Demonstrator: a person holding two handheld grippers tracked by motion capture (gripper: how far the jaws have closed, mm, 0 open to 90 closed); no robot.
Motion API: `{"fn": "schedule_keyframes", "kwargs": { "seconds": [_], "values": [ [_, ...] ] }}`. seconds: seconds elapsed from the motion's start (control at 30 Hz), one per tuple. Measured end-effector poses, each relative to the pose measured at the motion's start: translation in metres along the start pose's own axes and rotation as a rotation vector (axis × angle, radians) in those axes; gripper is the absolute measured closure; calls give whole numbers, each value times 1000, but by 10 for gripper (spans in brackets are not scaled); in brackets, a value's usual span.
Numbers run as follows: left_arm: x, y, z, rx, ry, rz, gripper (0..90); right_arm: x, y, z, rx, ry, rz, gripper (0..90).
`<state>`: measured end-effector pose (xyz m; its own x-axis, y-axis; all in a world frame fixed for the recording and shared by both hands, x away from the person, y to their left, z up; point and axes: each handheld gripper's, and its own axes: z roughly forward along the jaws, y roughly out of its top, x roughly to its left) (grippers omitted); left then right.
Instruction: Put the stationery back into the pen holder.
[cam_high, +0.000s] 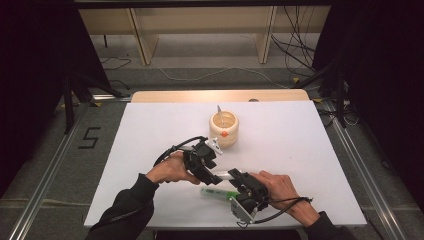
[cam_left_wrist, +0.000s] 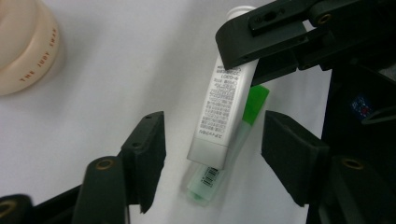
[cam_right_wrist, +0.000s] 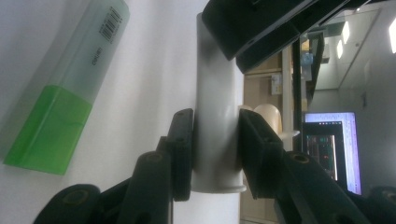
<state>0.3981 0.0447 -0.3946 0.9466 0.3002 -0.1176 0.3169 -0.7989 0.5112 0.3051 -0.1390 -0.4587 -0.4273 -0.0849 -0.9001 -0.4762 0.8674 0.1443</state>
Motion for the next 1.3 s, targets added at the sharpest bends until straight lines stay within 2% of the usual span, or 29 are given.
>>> {"fn": "schedule_keyframes", "kwargs": {
  "seconds": [0.1,0.33,0.6,0.9,0.97,1.13,1.3],
  "values": [
    [0,1,2,12,-23,6,457,1,0,0,0,4,-11,678],
    [0,4,8,42,-60,30,478,2,1,1,-4,12,-16,678],
    [1,8,15,77,-87,44,518,4,3,1,-13,16,-29,677],
    [0,12,18,108,-94,67,571,6,4,1,-18,21,-36,678],
    [-1,12,20,99,-97,52,582,6,4,1,-25,17,-41,678],
    [0,13,22,133,-101,78,622,8,5,1,-22,25,-44,677],
    [0,13,24,141,-118,89,667,10,6,1,-32,25,-51,677]
  ]
}}
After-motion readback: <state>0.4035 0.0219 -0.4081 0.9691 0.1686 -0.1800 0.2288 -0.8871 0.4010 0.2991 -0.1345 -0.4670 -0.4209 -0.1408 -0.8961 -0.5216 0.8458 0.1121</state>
